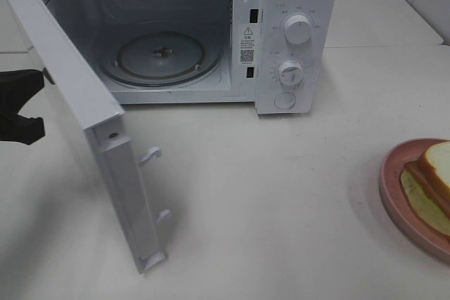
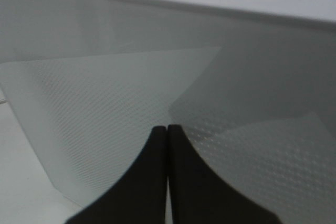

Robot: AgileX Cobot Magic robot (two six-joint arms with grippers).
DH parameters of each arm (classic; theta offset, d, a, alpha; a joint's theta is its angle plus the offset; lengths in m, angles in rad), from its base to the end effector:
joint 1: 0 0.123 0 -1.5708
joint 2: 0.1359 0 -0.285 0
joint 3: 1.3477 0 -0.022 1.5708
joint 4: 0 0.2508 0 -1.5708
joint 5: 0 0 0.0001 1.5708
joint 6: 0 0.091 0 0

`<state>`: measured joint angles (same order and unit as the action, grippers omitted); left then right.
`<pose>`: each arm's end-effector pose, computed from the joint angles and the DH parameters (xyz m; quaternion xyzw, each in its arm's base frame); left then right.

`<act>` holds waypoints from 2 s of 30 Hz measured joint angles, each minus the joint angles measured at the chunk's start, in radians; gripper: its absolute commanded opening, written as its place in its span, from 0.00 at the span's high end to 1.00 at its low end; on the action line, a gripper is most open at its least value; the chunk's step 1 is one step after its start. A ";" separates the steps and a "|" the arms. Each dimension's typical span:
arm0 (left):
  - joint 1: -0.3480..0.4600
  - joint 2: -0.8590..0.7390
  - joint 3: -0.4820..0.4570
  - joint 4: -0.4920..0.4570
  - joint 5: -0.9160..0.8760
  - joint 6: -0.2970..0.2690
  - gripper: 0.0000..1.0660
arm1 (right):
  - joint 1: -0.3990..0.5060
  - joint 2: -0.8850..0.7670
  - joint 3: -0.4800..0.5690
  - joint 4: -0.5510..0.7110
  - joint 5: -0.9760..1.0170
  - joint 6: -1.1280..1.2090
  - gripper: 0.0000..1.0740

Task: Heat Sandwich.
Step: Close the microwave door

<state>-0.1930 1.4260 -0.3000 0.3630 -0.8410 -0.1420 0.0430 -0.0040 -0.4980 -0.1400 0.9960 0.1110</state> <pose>0.2202 -0.0675 0.1828 0.1977 0.7560 -0.1313 0.6101 -0.0027 -0.0108 0.2827 0.0288 0.8328 -0.0276 0.5521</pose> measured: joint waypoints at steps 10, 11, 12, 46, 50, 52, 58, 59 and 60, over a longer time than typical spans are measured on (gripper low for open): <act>-0.198 0.089 -0.032 -0.238 -0.002 0.085 1.00 | 0.000 0.000 0.000 0.000 0.000 0.000 0.29; -0.198 0.089 -0.032 -0.238 -0.002 0.085 1.00 | 0.000 0.000 0.000 0.000 0.000 0.000 0.29; -0.211 0.098 -0.041 -0.251 -0.002 0.087 1.00 | 0.000 0.000 0.000 0.000 0.000 0.000 0.29; -0.513 0.470 -0.613 -0.750 0.146 0.374 1.00 | 0.000 0.000 0.000 0.000 0.000 0.000 0.29; -0.526 0.513 -0.681 -0.814 0.158 0.407 1.00 | 0.000 0.000 0.000 0.000 0.000 0.000 0.29; -0.534 0.529 -0.713 -0.833 0.196 0.424 1.00 | 0.000 0.000 0.000 0.000 0.000 0.000 0.29; -0.545 0.567 -0.776 -0.867 0.253 0.464 1.00 | 0.000 0.000 0.000 0.000 0.000 0.000 0.29; -0.546 0.578 -0.803 -0.884 0.261 0.482 1.00 | 0.000 0.000 0.000 0.000 0.000 0.000 0.29; -0.546 0.585 -0.814 -0.891 0.269 0.488 1.00 | 0.000 0.000 0.000 0.000 0.000 0.000 0.29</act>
<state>-0.7390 2.0110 -1.1140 -0.5280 -0.5720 0.3460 0.0430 -0.0040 -0.4980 -0.1400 0.9960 0.1110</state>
